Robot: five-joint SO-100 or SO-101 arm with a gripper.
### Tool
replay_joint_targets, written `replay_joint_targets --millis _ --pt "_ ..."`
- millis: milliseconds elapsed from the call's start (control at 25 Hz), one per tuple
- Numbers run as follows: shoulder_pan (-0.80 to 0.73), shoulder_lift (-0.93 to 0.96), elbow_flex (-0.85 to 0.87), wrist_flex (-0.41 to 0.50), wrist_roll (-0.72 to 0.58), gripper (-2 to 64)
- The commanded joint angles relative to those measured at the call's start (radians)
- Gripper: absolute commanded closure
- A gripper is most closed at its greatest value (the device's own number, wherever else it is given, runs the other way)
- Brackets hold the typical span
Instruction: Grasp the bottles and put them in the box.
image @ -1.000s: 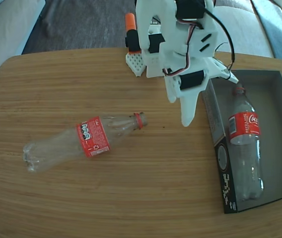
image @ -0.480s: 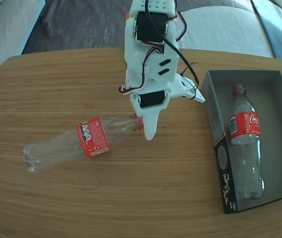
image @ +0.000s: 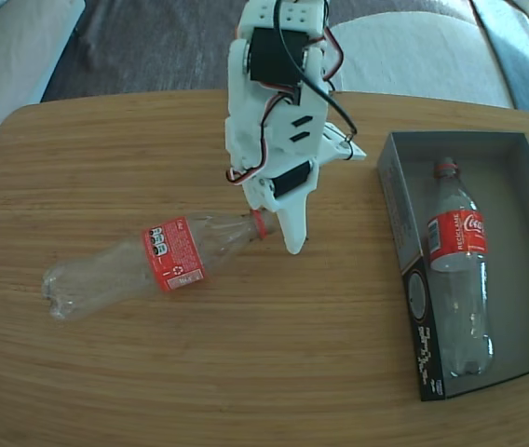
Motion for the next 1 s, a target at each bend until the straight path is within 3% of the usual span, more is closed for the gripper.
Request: replay_joint_targets --millis 0,480,560,680,960 --pt "0.009 0.012 0.009 -0.011 -0.034 26.6" --pt "0.089 0.029 0.127 -0.02 -0.032 25.7" --pt "0.083 0.029 0.127 -0.023 -0.031 22.3" --pt "0.078 0.018 0.118 -0.04 -0.035 17.3" --pt "0.043 0.011 0.153 -0.143 -0.038 17.5"
